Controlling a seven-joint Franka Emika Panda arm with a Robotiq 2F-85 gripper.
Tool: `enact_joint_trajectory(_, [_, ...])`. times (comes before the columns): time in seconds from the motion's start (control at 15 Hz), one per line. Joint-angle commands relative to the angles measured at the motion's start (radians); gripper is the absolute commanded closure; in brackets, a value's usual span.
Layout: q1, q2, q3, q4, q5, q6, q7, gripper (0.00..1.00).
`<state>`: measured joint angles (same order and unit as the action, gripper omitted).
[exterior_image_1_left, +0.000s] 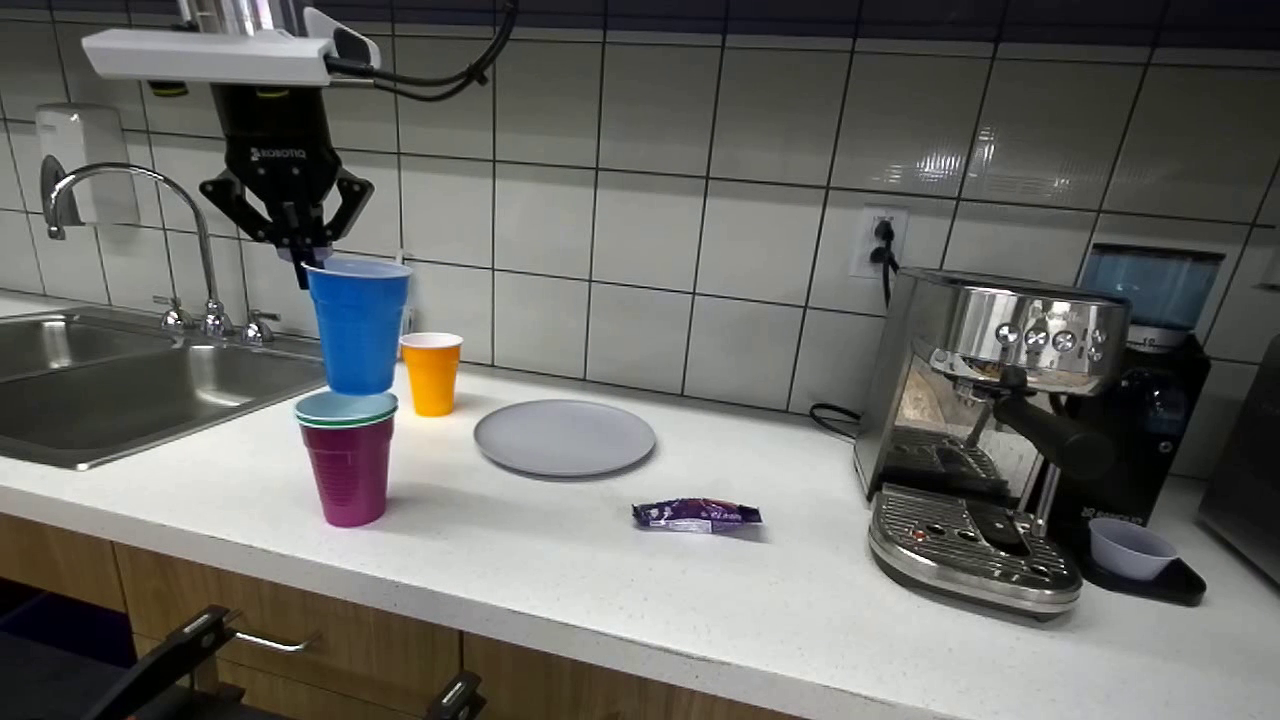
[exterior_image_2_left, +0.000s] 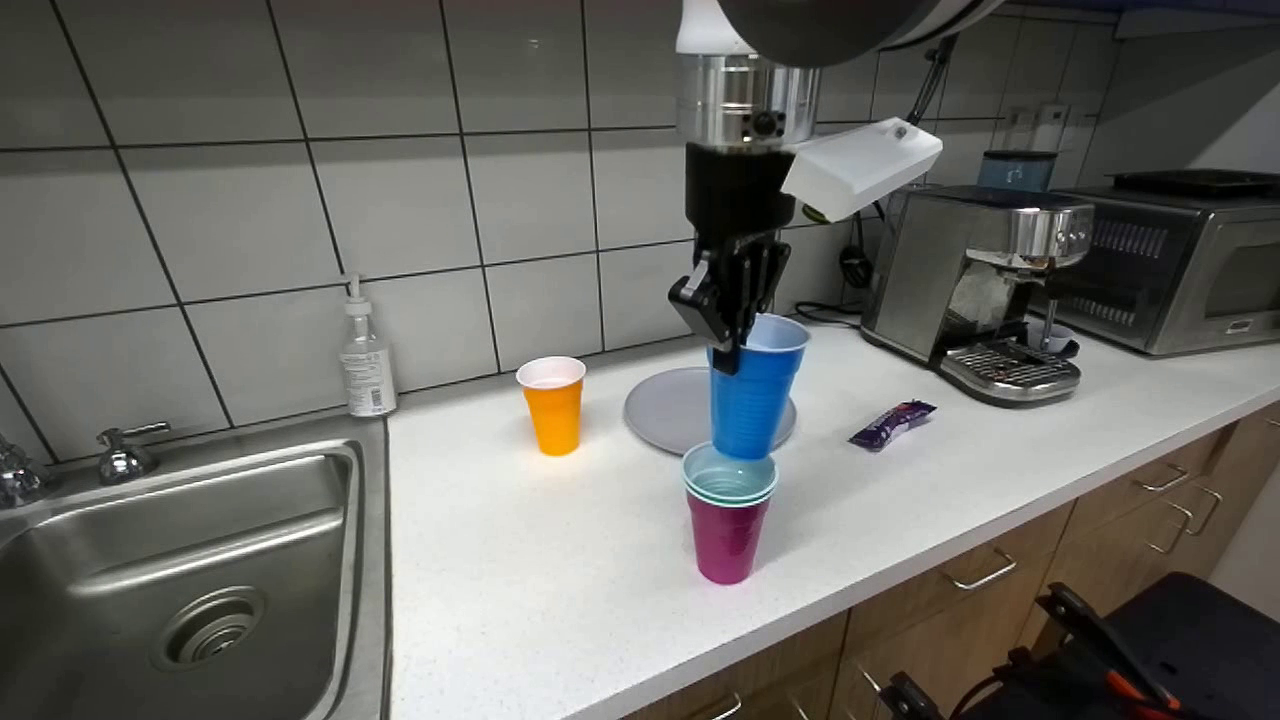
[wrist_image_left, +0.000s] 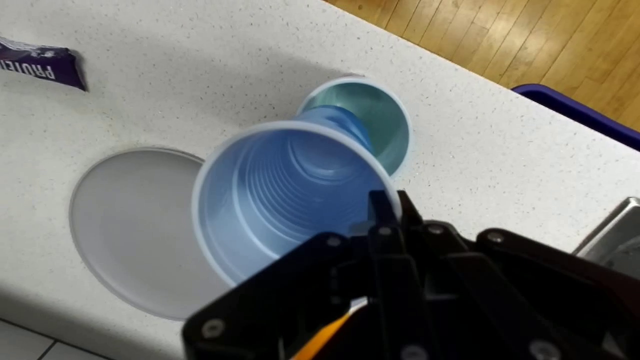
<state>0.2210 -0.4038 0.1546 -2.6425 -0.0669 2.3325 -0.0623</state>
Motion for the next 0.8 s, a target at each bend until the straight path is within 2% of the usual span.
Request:
enact_joint_trajectory(0.0, [0.002, -0.01, 0.024, 0.0, 0.011, -0.017, 0.037, 0.99])
enact_joint_trajectory(0.73, [0.006, 0.022, 0.05, -0.001, 0.013, 0.016, 0.081, 0.99])
